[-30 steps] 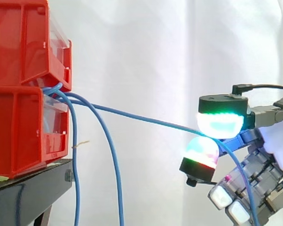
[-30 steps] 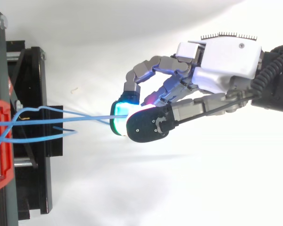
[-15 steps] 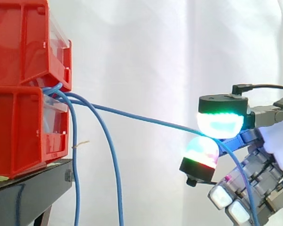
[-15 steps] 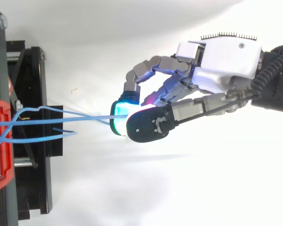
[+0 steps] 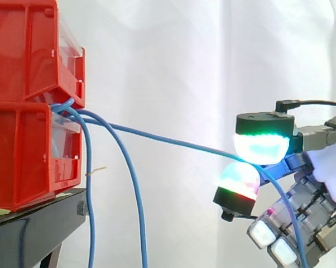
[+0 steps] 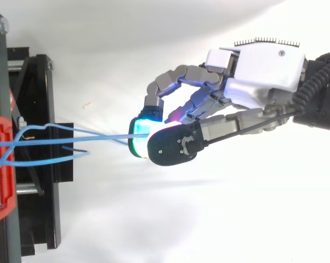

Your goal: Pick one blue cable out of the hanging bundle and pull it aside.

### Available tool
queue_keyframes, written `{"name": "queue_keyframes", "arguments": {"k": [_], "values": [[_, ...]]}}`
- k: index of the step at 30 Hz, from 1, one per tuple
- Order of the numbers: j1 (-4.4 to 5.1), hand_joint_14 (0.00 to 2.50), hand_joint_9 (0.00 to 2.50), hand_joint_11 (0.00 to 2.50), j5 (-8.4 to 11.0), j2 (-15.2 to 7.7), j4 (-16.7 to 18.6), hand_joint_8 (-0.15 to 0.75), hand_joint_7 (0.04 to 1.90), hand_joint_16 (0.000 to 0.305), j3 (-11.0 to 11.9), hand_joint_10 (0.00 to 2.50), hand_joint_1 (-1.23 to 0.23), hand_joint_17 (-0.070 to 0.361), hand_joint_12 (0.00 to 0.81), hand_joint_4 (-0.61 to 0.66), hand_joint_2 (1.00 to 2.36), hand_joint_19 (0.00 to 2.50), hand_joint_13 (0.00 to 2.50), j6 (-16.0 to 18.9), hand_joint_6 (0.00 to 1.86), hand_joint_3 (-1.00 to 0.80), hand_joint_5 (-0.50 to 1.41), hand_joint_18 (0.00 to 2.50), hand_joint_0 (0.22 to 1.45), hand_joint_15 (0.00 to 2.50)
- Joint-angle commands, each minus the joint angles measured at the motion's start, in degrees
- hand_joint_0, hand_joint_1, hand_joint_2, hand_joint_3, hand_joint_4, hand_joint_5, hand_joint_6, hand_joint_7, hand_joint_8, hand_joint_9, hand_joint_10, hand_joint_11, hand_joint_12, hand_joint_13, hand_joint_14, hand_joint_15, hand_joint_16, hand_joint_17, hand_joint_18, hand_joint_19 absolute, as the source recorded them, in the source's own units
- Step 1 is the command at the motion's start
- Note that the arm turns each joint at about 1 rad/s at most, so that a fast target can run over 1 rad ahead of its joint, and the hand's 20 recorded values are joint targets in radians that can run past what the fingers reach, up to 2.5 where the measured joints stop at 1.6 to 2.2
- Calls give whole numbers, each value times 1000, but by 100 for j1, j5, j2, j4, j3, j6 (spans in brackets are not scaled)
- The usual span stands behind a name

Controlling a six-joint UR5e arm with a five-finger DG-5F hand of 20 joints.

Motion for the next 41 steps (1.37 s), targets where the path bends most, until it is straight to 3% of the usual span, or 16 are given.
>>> {"name": "queue_keyframes", "arguments": {"k": [1,41], "values": [[0,20,902,455,0,0,2,273,1025,54,2,14,-660,122,369,-74,1010,400,808,0,909,-221,-32,508,604,608],[0,20,899,451,0,0,2,272,1005,54,2,14,-657,122,365,-82,1012,403,809,0,909,-225,-33,508,603,598]]}}
